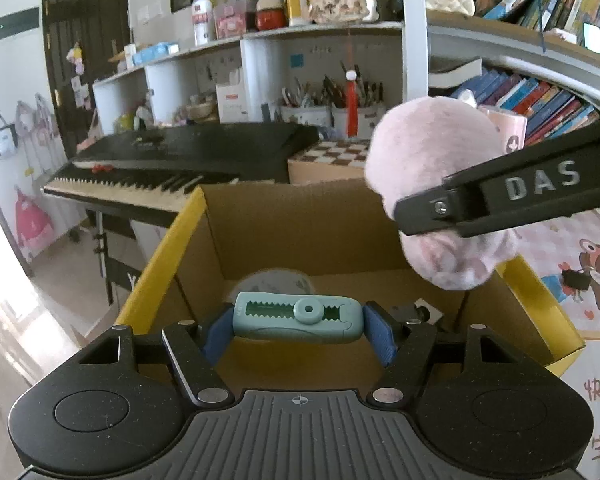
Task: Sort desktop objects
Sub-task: 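Lower the stapler and plush pig into the yellow box and open both grippers, then lift both grippers out of the yellow box and withdraw, then move both grippers toward the blue plastic bag and black binder clip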
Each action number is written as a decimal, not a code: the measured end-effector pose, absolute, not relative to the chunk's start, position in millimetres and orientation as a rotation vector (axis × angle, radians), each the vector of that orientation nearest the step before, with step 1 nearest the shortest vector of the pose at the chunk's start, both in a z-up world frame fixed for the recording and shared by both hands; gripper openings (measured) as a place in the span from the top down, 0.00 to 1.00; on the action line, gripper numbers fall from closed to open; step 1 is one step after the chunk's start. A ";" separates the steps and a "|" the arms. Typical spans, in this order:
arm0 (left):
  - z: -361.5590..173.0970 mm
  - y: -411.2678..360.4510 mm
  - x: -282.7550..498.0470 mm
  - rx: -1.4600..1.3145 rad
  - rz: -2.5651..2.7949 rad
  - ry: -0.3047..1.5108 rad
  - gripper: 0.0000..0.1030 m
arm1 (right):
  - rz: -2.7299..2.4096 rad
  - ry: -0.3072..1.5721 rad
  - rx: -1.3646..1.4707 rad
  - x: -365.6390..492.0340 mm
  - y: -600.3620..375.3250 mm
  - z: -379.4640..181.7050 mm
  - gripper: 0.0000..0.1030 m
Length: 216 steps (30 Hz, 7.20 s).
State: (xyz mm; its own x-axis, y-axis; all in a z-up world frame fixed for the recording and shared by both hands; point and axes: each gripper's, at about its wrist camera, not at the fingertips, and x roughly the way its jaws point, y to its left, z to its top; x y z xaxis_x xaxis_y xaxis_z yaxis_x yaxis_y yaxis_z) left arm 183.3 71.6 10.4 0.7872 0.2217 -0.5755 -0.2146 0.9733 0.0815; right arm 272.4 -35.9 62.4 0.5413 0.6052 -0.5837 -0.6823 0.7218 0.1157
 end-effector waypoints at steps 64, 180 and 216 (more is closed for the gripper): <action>42.1 81.6 109.0 -0.059 0.348 0.453 0.11 | 0.646 0.555 -0.123 237.5 -55.5 77.9 0.25; -6.6 -60.7 66.4 0.047 -0.024 0.662 0.00 | 0.117 0.771 -0.009 80.9 -229.7 -3.0 0.22; -17.5 -156.6 215.1 0.078 0.090 0.656 0.15 | 0.205 0.690 0.099 237.1 -335.2 9.5 0.28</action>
State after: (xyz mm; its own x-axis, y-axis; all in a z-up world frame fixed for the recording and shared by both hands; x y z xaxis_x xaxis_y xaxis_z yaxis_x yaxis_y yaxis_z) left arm 215.1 -156.6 -17.5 0.7890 0.1085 -0.6047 -0.0591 0.9931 0.1012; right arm 237.1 -335.2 9.5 0.7523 0.2207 -0.6208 -0.1551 0.9751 0.1587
